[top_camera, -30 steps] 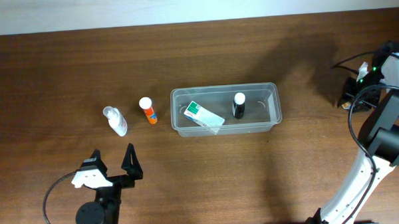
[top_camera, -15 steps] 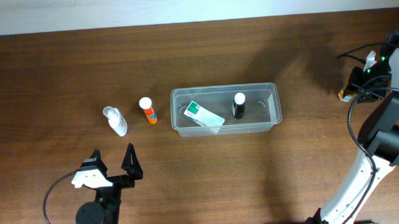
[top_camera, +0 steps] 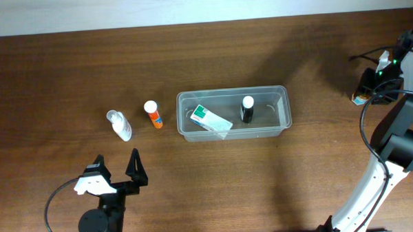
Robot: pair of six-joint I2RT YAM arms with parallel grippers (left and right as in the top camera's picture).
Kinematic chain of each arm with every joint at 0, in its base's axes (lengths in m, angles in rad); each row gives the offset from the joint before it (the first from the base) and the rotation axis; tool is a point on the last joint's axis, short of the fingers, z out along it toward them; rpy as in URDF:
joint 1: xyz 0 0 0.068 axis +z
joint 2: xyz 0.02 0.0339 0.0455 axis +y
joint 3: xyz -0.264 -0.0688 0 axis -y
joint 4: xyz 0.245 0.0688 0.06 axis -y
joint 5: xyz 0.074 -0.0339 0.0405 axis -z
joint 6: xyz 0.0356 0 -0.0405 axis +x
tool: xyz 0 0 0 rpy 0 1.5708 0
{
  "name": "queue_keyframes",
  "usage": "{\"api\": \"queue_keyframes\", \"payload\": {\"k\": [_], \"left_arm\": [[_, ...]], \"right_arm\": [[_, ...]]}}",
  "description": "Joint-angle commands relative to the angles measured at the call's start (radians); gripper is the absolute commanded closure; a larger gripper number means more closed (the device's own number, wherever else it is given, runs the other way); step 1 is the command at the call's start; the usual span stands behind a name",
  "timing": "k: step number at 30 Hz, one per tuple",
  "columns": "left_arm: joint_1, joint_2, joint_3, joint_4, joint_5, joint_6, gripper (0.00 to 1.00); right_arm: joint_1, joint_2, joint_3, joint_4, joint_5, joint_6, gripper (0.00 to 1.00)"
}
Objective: Pack container
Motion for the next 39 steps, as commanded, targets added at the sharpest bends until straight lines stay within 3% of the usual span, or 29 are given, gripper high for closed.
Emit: {"api": "queue_keyframes", "payload": {"k": [1,19,39], "left_arm": [[0.005,-0.008,-0.005,-0.002,0.011,-0.01,0.01],[0.005,-0.008,-0.005,-0.002,0.011,-0.01,0.01],[0.005,-0.008,-0.005,-0.002,0.011,-0.01,0.01]], "right_arm": [[0.013,0.003,-0.037,0.028,0.004,-0.021,0.49],[0.018,0.005,-0.061,0.102,-0.032,-0.069,0.45],[0.018,0.067,-0.061,0.109,-0.013,-0.069,0.55]]}}
